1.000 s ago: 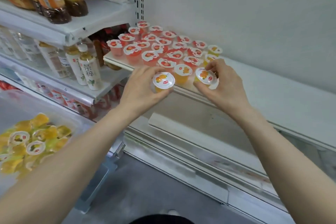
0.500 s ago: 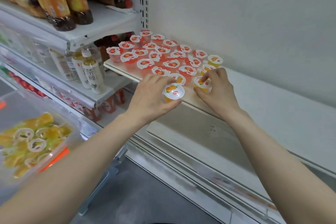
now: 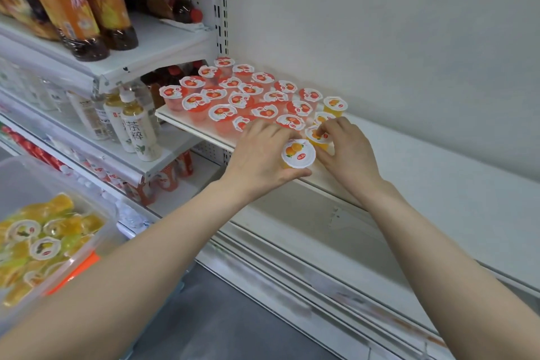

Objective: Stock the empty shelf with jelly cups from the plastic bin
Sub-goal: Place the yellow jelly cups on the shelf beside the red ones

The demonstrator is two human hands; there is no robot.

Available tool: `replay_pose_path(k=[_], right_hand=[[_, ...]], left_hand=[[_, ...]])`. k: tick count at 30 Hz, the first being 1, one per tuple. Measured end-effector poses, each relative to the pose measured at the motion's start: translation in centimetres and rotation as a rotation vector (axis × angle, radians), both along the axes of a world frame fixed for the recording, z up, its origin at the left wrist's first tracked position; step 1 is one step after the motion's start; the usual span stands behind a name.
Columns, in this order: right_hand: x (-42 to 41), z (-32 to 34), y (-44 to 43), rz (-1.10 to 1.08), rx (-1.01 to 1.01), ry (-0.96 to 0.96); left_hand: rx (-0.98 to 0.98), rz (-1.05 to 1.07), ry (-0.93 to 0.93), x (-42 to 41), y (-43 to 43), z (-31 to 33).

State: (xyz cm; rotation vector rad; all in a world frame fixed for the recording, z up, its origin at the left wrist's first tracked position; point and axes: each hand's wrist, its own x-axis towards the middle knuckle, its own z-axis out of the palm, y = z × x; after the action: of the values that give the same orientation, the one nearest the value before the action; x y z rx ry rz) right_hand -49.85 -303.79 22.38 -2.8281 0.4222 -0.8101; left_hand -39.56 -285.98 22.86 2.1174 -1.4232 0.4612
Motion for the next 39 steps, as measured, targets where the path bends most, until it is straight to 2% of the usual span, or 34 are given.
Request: replay_pose_path(k=[9,21,25,30,39], right_hand=[[-1.3,0.4,-1.5,0.066,-0.19,0.076],[-2.4,1.3,-1.3,0.064,-0.277,0.113],[-3.0,3.1,-1.5,0.04,-0.379,0.08],[-2.1,5.2,0.5,0.073,-0.466,0.032],[3.7,5.3,9.7,0.221,-0.545,0.019]], left_hand=[[0.028,0.099,-0.116,-0.1,-2.2,-1.5],[0.139,0.139,-0.135,-0.6,-1.7,-0.9],[0.082,0.104,-0.156,-0.5,-0.8,0.3],[-0.004,0.104,-0.231,1.0,2.2,2.0],[0.052,0.24,-0.271,6.7,13.0,2.1]])
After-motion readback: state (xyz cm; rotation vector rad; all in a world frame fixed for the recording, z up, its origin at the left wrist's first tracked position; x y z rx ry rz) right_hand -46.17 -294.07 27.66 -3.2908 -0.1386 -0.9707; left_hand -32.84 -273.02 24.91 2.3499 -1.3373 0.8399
